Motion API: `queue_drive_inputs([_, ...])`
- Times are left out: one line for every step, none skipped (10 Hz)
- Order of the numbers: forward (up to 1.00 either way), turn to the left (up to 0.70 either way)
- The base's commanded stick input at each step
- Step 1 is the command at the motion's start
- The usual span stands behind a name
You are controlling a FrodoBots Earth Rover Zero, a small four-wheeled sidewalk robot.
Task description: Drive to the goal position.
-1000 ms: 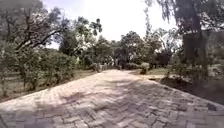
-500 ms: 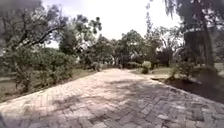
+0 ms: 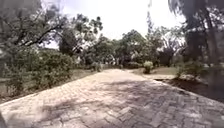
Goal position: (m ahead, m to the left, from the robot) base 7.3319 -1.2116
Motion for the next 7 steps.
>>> queue_drive_inputs([0.7,0.0])
queue_drive_inputs([0.7,0.0])
queue_drive_inputs([0.7,0.0])
queue_drive_inputs([0.7,0.0])
queue_drive_inputs([0.7,0.0])
queue_drive_inputs([0.7,0.0])
queue_drive_inputs([0.7,0.0])
